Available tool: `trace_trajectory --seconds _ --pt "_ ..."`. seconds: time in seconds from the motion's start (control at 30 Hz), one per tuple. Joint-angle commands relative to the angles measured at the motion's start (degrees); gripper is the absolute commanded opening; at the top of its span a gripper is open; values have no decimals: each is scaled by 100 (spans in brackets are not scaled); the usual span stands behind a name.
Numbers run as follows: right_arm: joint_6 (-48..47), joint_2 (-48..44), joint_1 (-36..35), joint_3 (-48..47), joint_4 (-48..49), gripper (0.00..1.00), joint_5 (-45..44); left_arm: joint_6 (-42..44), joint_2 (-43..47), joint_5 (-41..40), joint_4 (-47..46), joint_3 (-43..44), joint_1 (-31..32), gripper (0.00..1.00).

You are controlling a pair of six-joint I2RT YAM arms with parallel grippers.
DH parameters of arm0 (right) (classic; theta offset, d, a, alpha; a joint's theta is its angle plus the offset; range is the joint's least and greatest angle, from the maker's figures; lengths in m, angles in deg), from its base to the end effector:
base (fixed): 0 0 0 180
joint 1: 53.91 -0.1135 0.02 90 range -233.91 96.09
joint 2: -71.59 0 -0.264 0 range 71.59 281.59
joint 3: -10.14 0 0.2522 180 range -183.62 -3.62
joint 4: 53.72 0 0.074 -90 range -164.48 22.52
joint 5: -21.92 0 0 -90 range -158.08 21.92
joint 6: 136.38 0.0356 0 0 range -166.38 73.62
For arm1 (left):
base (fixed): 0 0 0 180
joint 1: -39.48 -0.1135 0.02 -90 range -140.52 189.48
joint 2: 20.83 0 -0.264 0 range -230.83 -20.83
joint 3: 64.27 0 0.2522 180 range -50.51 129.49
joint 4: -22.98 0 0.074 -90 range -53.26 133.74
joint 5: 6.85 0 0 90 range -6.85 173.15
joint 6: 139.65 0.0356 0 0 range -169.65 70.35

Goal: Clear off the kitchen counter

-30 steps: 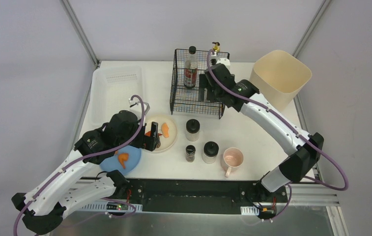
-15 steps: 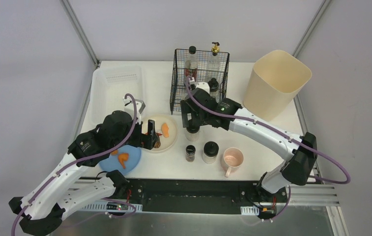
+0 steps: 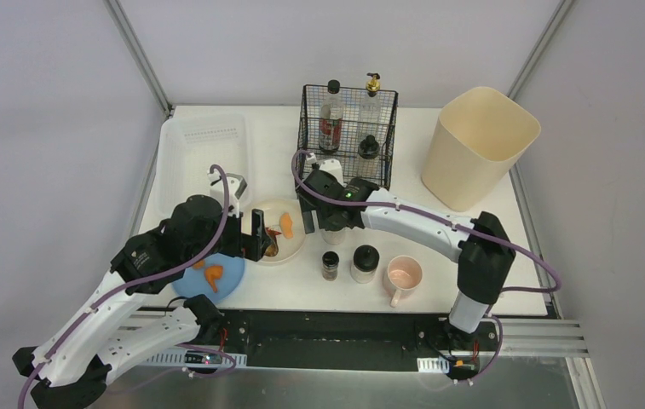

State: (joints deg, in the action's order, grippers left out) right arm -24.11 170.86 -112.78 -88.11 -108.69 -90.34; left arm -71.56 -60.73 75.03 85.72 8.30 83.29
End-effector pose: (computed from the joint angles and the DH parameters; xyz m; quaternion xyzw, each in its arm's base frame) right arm 0.2052 0.3136 0.2809 -0.2410 0.9086 0.0464 0.3380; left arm 0.0932 -0.0824 0.3642 0.1294 0.8551 -0.2188 0.4518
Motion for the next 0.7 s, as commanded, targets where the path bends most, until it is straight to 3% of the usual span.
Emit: trace_trajectory --seconds 0.0,0.27,0.67 --pt "129 107 -17 -12 13 94 -487 -33 69 -184 65 49 -4 100" --pt "130 320 0 38 71 95 -709 35 2 -166 78 50 -5 99" --pt "145 621 234 -23 253 90 -215 88 -53 -33 85 35 -6 100"
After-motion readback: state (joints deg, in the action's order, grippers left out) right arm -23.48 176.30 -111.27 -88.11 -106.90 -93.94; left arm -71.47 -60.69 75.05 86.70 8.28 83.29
